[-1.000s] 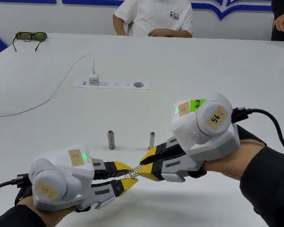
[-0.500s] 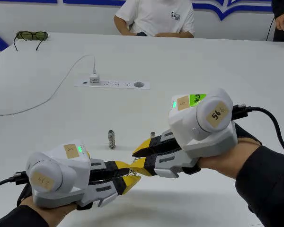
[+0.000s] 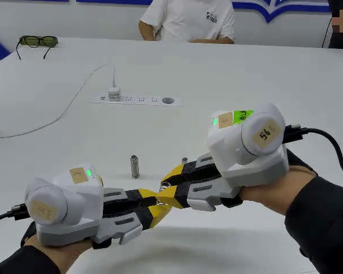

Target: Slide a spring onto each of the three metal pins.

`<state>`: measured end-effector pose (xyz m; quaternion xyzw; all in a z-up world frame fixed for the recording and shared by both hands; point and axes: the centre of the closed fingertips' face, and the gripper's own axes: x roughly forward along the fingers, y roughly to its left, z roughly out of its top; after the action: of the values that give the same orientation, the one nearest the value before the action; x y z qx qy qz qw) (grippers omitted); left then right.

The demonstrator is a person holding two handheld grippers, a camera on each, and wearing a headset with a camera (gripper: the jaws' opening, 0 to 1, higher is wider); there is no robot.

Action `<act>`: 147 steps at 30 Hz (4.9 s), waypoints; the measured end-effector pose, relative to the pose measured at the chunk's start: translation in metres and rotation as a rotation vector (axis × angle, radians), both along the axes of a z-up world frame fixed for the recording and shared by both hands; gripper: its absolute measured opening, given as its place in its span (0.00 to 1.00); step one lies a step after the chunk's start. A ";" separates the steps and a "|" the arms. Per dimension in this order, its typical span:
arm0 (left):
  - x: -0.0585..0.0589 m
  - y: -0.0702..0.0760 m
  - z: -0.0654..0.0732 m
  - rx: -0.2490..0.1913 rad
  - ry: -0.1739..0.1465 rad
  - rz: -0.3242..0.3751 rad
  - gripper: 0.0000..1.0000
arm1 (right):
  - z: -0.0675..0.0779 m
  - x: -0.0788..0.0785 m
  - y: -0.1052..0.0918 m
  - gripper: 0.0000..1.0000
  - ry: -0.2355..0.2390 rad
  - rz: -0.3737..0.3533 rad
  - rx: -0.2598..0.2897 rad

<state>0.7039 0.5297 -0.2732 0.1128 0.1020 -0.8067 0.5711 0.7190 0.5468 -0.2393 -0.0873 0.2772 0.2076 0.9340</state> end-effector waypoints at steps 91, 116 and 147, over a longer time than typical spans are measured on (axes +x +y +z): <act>0.019 0.005 -0.003 -0.011 -0.132 0.060 0.36 | -0.038 0.045 -0.116 0.12 0.061 -0.302 -0.016; 0.018 0.005 -0.005 -0.004 -0.128 0.062 0.36 | -0.070 0.049 -0.118 0.12 0.089 -0.328 0.003; 0.018 0.002 -0.001 -0.004 -0.136 0.056 0.38 | -0.039 0.015 -0.125 0.18 0.023 -0.328 -0.023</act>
<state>0.7214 0.5316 -0.2746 0.1633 0.0647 -0.7810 0.5993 0.7340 0.4217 -0.2783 -0.0493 0.3009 0.0501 0.9511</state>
